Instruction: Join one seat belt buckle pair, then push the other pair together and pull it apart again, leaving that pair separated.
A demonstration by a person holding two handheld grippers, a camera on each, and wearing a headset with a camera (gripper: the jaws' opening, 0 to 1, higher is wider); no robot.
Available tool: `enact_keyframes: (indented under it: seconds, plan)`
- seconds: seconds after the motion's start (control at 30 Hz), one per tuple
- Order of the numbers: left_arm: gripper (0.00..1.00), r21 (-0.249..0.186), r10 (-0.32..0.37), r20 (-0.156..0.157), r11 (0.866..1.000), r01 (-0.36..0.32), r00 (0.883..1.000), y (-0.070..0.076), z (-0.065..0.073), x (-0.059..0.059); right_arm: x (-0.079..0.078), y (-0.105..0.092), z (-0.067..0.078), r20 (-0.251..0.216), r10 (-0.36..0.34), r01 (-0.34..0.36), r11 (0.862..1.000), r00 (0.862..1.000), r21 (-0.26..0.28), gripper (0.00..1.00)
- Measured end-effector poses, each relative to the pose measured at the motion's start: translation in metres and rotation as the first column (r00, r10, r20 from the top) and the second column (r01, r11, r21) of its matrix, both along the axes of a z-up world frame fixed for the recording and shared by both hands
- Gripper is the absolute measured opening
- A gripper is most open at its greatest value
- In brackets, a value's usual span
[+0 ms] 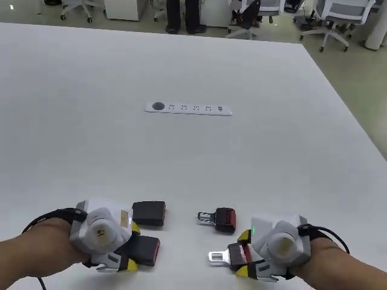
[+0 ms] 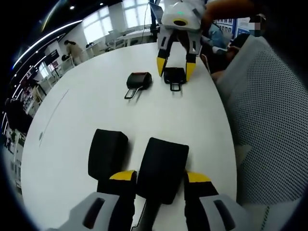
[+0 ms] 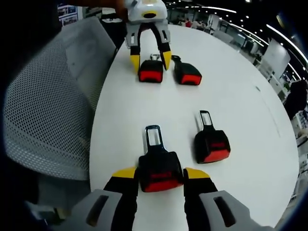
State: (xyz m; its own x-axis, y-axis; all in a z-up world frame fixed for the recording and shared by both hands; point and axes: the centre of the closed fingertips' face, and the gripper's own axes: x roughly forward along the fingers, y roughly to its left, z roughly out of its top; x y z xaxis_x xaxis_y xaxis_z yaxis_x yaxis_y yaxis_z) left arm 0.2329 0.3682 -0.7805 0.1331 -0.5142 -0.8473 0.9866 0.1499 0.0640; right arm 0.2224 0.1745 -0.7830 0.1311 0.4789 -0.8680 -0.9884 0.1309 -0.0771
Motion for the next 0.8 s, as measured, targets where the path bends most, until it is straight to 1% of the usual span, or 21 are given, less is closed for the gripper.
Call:
enact_keyframes:
  seconds: [0.03,0.07,0.13,0.2,0.27,0.43,0.53,0.6,0.63,0.7,0.8]
  plan:
    - [0.40,0.003,-0.012,-0.003,1.000,0.012,1.000,-0.001,0.000,-0.001,0.002,0.000,-0.002,-0.017,-0.002,0.002,1.000,1.000,-0.003,0.34]
    - [0.39,0.002,-0.010,-0.001,1.000,0.010,1.000,-0.001,0.000,-0.001,0.002,0.000,-0.002,-0.025,0.000,0.000,1.000,1.000,-0.001,0.34]
    - [0.39,0.001,-0.013,-0.003,1.000,0.013,1.000,-0.002,0.000,-0.001,0.000,0.001,-0.002,-0.056,-0.021,0.022,1.000,0.998,0.018,0.34]
    - [0.38,-0.003,-0.002,-0.009,1.000,0.002,1.000,-0.002,0.000,-0.001,0.001,0.000,-0.002,-0.066,-0.027,0.029,0.999,0.997,0.027,0.34]
    - [0.37,-0.008,0.005,-0.014,1.000,-0.005,1.000,-0.002,0.000,-0.001,0.001,0.001,-0.002,-0.066,-0.024,0.026,0.999,0.998,0.030,0.34]
    - [0.35,-0.008,0.011,-0.015,1.000,-0.011,1.000,-0.003,0.001,-0.003,0.001,0.000,-0.002,-0.075,-0.033,0.036,0.999,0.997,0.028,0.34]
    - [0.35,-0.003,0.008,-0.017,1.000,-0.008,1.000,-0.003,0.002,-0.004,0.002,0.001,-0.002,-0.076,-0.037,0.038,0.999,0.996,0.012,0.34]
    - [0.35,-0.001,0.008,-0.019,1.000,-0.008,1.000,-0.003,0.001,-0.003,0.003,0.003,-0.002,-0.077,-0.057,0.057,0.998,0.995,-0.004,0.34]
    - [0.35,0.000,0.006,-0.020,1.000,-0.006,1.000,-0.003,0.001,-0.003,0.004,0.005,-0.002,-0.077,-0.071,0.070,0.997,0.995,-0.012,0.34]
    - [0.35,-0.002,0.007,-0.025,1.000,-0.007,1.000,-0.003,0.001,-0.003,0.004,0.011,-0.002,-0.078,-0.077,0.076,0.997,0.994,-0.015,0.34]
    - [0.35,-0.007,0.012,-0.034,1.000,-0.012,0.999,-0.003,0.001,-0.004,0.004,0.022,-0.001,-0.078,-0.078,0.078,0.997,0.994,0.000,0.33]
